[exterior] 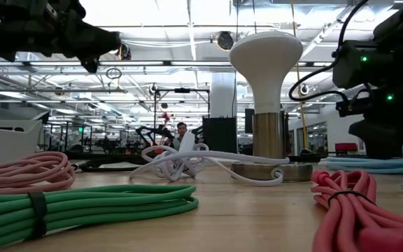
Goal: Pick & Place USB Port
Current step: Put the top light blue HDMI cable into the gray bin
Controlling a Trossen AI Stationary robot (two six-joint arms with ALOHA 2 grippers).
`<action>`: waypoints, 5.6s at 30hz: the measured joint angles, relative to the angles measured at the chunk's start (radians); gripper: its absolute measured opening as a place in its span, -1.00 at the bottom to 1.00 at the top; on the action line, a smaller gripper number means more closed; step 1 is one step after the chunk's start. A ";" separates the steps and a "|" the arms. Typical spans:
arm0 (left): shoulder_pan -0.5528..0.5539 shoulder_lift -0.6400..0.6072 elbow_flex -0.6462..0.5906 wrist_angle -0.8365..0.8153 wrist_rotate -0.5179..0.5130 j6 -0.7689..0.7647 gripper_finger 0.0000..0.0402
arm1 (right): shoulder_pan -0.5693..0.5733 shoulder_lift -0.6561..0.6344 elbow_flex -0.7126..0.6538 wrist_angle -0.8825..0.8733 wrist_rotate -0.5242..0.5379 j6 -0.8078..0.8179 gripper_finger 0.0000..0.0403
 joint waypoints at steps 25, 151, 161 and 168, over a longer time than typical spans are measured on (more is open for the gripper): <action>-0.032 0.018 0.000 0.019 -0.084 -0.026 -0.55 | 0.009 0.007 0.322 0.245 0.454 -0.318 -0.86; -0.826 0.090 0.543 -1.514 -0.967 -1.370 -0.80 | 0.223 0.634 0.885 1.585 0.898 -1.903 -0.09; -1.113 0.424 0.781 -1.899 -0.914 -1.778 -0.80 | 0.223 0.633 0.821 1.721 0.920 -1.981 -0.10; -1.295 0.629 0.927 -1.915 -0.918 -2.022 -0.80 | 0.225 0.633 0.821 1.721 0.923 -1.984 -0.10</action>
